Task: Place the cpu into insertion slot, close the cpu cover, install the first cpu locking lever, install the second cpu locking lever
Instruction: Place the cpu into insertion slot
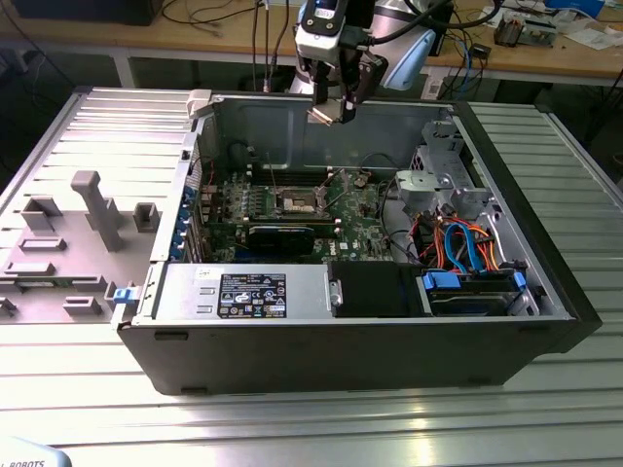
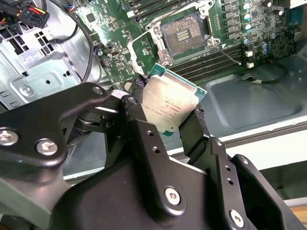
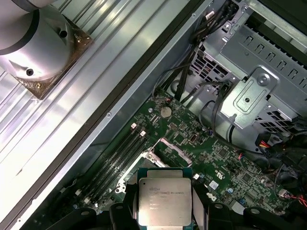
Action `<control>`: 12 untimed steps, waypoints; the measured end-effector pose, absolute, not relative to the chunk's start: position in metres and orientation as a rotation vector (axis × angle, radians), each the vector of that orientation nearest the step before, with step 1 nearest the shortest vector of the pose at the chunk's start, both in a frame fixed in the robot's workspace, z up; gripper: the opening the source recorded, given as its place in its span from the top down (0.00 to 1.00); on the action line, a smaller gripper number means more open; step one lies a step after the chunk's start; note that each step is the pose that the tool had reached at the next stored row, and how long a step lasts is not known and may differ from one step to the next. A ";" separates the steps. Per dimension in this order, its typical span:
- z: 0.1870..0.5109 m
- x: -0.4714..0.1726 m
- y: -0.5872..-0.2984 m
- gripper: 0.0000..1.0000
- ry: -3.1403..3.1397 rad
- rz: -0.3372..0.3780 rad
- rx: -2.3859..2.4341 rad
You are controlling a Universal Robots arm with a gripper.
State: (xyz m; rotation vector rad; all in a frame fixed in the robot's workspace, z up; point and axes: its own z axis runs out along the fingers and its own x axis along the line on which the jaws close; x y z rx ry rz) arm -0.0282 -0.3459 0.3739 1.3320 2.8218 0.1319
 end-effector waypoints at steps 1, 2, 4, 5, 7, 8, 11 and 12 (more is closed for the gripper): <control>0.374 -0.028 -0.346 0.46 2.822 0.132 1.332; 0.374 -0.028 -0.346 0.46 2.822 0.132 1.332; 0.374 -0.028 -0.346 0.46 2.821 0.132 1.333; 0.374 -0.028 -0.346 0.46 2.821 0.132 1.335; 0.374 -0.028 -0.346 0.46 2.814 0.132 1.348; 0.374 -0.028 -0.346 0.46 2.808 0.132 1.359; 0.374 -0.028 -0.346 0.46 2.793 0.131 1.387; 0.374 -0.028 -0.346 0.46 2.789 0.131 1.395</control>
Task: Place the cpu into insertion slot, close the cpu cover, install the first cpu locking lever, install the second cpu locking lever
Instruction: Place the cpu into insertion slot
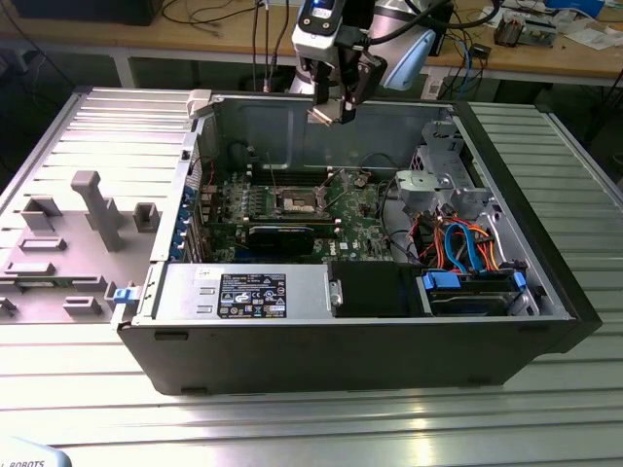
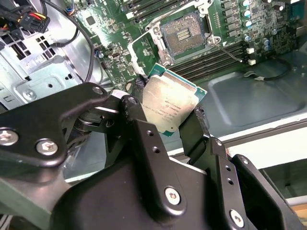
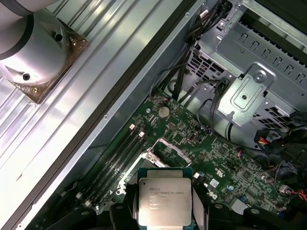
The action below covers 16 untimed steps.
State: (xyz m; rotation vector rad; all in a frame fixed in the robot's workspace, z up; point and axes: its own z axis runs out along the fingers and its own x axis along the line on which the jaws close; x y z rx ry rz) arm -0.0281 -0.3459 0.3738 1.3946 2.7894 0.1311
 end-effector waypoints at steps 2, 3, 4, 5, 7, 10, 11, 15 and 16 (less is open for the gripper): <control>0.374 -0.028 -0.346 0.46 2.777 0.131 1.418; 0.374 -0.028 -0.346 0.46 2.773 0.131 1.425; 0.374 -0.028 -0.346 0.46 2.766 0.130 1.438; 0.374 -0.028 -0.346 0.46 2.763 0.130 1.444; 0.374 -0.028 -0.346 0.46 2.762 0.130 1.445; 0.374 -0.028 -0.346 0.46 2.761 0.130 1.446; 0.374 -0.028 -0.346 0.46 2.762 0.130 1.446; 0.374 -0.028 -0.346 0.46 2.757 0.130 1.454; 0.374 -0.028 -0.346 0.46 2.754 0.130 1.459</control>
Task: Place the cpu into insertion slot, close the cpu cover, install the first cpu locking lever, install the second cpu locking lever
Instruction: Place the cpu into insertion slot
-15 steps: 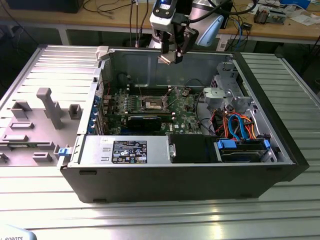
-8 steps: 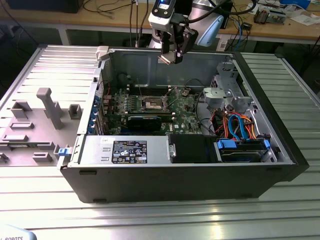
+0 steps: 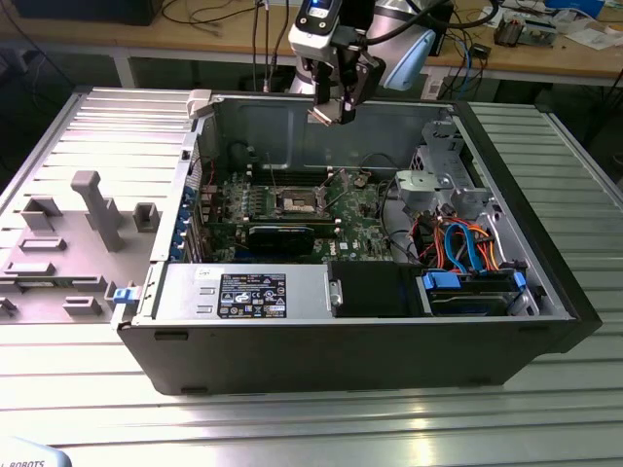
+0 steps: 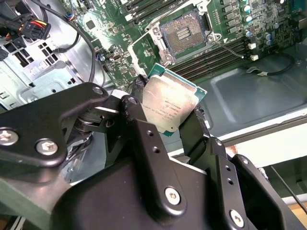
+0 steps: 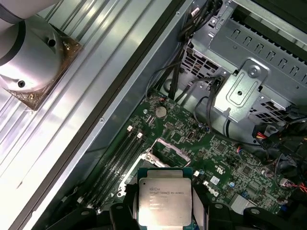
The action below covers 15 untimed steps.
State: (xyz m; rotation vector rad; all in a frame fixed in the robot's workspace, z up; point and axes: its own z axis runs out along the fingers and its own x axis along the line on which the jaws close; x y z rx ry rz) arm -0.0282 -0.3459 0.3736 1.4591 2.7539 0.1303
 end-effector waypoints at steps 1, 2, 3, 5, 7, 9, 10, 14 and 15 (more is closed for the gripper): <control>0.374 -0.028 -0.346 0.46 2.749 0.130 1.468; 0.374 -0.028 -0.346 0.46 2.745 0.130 1.474; 0.374 -0.028 -0.346 0.46 2.741 0.130 1.481; 0.373 -0.028 -0.346 0.46 2.729 0.130 1.503; 0.373 -0.028 -0.346 0.46 2.719 0.129 1.520; 0.373 -0.028 -0.346 0.46 2.710 0.129 1.535; 0.373 -0.028 -0.346 0.46 2.703 0.129 1.545; 0.373 -0.028 -0.346 0.46 2.683 0.128 1.579; 0.373 -0.029 -0.346 0.46 2.678 0.128 1.587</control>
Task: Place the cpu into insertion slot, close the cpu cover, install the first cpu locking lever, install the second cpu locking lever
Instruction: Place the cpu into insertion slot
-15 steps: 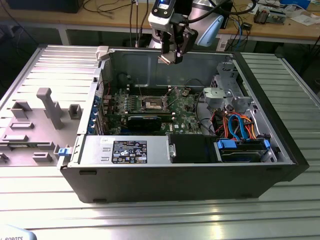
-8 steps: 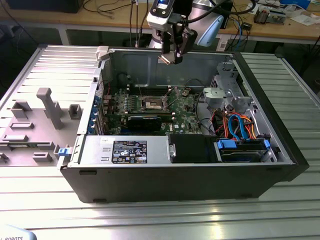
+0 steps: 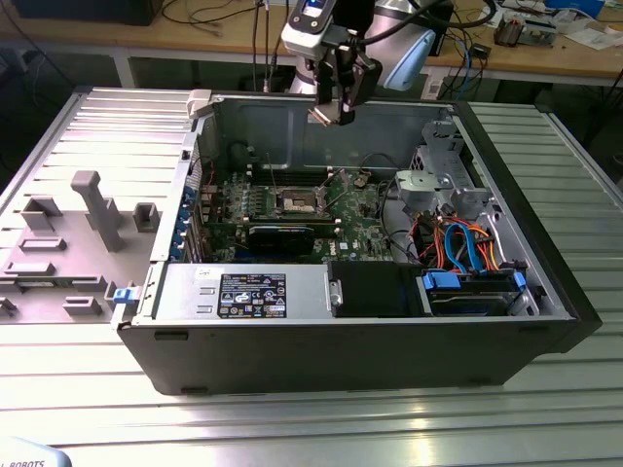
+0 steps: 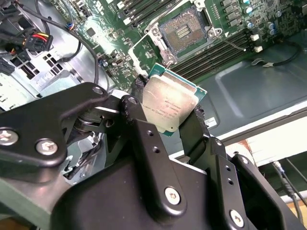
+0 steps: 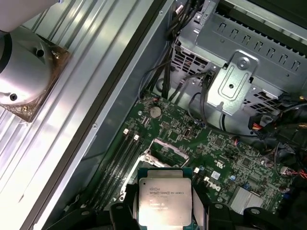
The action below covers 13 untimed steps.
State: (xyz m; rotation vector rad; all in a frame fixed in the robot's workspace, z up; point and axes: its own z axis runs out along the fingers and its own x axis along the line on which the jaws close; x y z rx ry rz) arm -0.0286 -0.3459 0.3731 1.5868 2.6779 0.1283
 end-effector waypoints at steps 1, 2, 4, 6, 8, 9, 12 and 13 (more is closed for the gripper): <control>0.373 -0.029 -0.346 0.46 2.673 0.128 1.595; 0.373 -0.029 -0.346 0.46 2.666 0.128 1.605; 0.372 -0.029 -0.346 0.46 2.652 0.128 1.628; 0.372 -0.029 -0.346 0.46 2.630 0.127 1.661; 0.372 -0.029 -0.346 0.46 2.607 0.126 1.695; 0.371 -0.029 -0.346 0.46 2.595 0.126 1.712; 0.371 -0.029 -0.346 0.46 2.576 0.125 1.739; 0.371 -0.029 -0.346 0.46 2.576 0.125 1.740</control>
